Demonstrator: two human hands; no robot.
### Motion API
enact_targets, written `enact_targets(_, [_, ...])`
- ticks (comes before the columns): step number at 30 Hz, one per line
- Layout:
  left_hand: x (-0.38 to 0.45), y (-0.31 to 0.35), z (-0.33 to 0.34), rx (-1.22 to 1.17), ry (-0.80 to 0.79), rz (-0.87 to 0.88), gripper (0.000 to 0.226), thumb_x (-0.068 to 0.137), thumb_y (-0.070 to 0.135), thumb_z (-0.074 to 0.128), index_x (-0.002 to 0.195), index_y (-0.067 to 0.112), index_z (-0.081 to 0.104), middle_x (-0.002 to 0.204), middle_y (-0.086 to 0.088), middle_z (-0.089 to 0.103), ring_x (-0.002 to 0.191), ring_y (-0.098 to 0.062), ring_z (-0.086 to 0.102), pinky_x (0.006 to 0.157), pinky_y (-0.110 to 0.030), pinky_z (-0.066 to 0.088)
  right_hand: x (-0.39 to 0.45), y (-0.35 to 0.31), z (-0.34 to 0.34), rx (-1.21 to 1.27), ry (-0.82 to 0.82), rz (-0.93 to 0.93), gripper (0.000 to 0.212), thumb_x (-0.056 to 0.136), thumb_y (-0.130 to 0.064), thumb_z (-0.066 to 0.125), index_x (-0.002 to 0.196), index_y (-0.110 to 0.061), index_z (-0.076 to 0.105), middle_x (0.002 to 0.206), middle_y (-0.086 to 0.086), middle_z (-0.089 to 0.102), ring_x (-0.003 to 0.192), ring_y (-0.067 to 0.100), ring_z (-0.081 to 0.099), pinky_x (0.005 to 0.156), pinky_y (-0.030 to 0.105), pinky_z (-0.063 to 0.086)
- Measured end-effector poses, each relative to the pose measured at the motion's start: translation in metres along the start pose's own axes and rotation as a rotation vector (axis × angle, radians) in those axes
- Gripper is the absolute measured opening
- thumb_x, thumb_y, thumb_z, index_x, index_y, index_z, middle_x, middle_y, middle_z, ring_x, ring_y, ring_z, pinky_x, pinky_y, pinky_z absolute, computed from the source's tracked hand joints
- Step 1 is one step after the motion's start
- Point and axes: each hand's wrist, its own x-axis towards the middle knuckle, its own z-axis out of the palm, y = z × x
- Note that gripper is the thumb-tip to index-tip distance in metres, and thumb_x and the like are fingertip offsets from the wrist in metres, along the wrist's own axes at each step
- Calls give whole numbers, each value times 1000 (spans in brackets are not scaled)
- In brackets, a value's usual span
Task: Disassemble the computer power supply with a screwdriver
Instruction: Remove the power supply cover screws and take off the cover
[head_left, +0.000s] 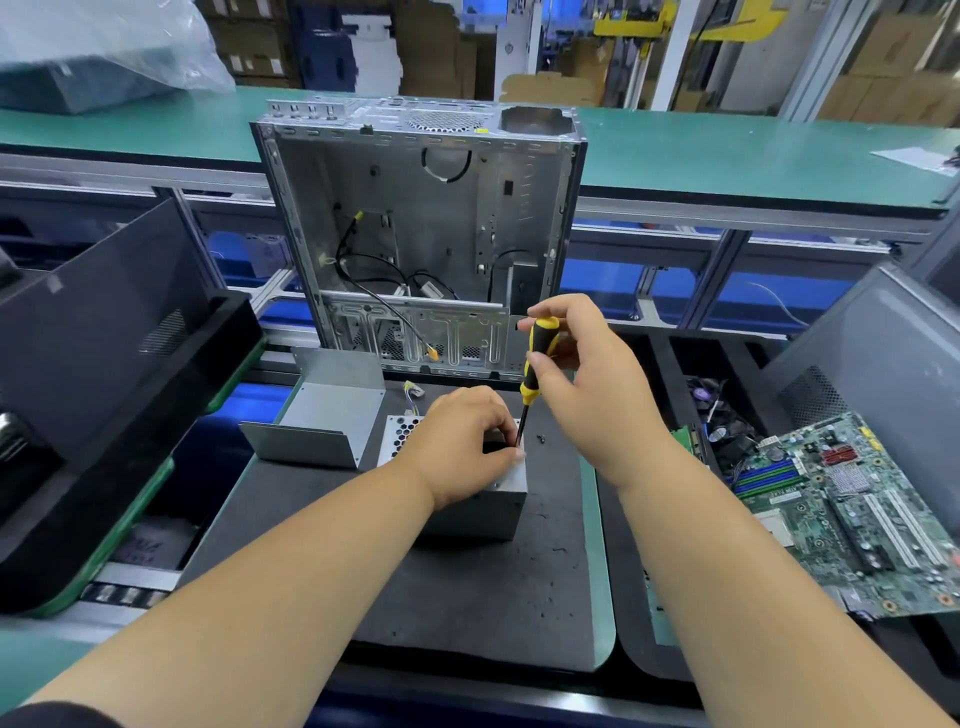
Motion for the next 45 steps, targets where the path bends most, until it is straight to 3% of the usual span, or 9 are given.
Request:
enact_targets(7, [3,-1,-3,-99,-50,-36,22,70,20,78,73,34,62,92,10,59,95,-13,58,88,-40,49,-1,1,0,2,75,-108,28,85,-15,75,107,-21,60,101,-4,52,89,12,53,82,28,48])
enact_targets(13, [3,-2,-4,-194,-72,-83,26,71,19,76,72,43,64,96,11,60,100,-13,60,92,-42,49,2,-1,-6,92,-32,6,29,95,-4,56,106,-30,59,97,-8,62,93,17,63,82,43,56])
enact_targets(16, [3,-4,-3,-220,-70,-96,17,72,17,75,75,33,71,96,11,61,102,-15,60,94,-42,49,0,-2,-7,147,-70,5,29,94,-5,54,105,-32,60,101,-13,64,100,14,63,86,42,56])
enact_targets(23, [3,-3,-2,-216,-53,-102,19,73,13,75,73,31,71,95,9,61,100,-14,59,93,-41,48,4,-3,-1,131,104,-90,28,82,-8,77,92,-31,65,100,-4,55,85,11,56,77,19,48])
enact_targets(27, [4,-5,-2,-196,-62,-119,14,73,12,75,75,26,72,94,10,61,99,-13,59,93,-40,49,4,-4,0,88,63,-80,33,90,2,60,105,-26,67,103,-11,57,85,10,61,80,32,53])
enact_targets(30, [6,-6,-2,-166,-65,-119,14,73,16,76,74,29,70,94,12,60,98,-12,59,92,-40,50,3,-4,1,103,-6,-34,39,94,0,50,118,-28,62,113,-12,61,106,13,61,90,43,53])
enact_targets(36, [5,-4,-1,-138,-63,-106,19,74,21,76,71,35,63,95,10,59,98,-15,58,91,-41,49,2,-4,3,-15,75,-91,29,86,-18,75,112,-28,67,104,-8,52,93,9,52,84,23,48])
enact_targets(40, [4,-2,-4,-158,-67,-124,25,70,17,71,71,41,63,95,13,59,98,-11,58,92,-40,49,4,-2,2,-3,98,-69,32,86,-11,73,106,-34,65,98,-7,54,83,11,55,80,28,51])
enact_targets(45, [2,-1,-4,-205,-68,-127,28,70,15,68,70,43,67,94,13,61,99,-9,60,92,-41,50,4,-3,-4,-22,30,-57,31,90,-5,65,109,-31,64,101,-14,57,90,11,61,84,36,54])
